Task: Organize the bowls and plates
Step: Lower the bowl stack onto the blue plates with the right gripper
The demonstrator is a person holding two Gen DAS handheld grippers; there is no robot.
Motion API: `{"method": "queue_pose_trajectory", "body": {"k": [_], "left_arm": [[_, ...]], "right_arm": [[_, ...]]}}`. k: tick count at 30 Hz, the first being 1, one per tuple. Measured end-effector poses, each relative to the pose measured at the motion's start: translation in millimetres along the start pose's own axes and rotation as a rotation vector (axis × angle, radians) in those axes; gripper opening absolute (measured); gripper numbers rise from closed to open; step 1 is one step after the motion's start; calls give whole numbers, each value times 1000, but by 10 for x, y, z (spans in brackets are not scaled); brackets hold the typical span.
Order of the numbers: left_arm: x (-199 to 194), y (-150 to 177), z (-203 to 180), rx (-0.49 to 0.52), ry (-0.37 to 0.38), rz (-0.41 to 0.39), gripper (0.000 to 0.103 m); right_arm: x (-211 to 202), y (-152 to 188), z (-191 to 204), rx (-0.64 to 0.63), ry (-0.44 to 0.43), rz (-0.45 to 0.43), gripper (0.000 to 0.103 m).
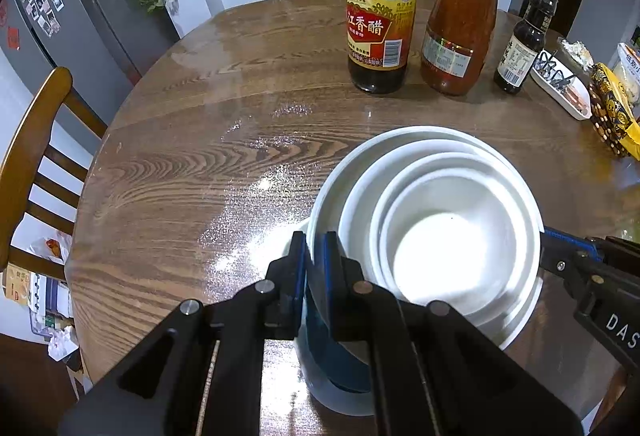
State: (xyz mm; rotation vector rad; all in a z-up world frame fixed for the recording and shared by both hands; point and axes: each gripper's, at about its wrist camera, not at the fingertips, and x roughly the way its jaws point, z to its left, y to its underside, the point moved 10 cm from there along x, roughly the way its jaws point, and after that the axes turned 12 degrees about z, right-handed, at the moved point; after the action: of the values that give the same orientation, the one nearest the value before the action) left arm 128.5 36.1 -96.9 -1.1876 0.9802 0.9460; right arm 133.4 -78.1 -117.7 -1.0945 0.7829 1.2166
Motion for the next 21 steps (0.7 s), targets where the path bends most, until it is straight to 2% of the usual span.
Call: {"method": "queue_pose_trajectory", "body": {"k": [4,21], "left_arm": [[8,6,12,-15,17,8,5],[-10,57,4,-17,1,-7,5]], "right_arm": [[-1,-12,1,-2,3,3,13],[24,20,15,14,-11,6,13]]}}
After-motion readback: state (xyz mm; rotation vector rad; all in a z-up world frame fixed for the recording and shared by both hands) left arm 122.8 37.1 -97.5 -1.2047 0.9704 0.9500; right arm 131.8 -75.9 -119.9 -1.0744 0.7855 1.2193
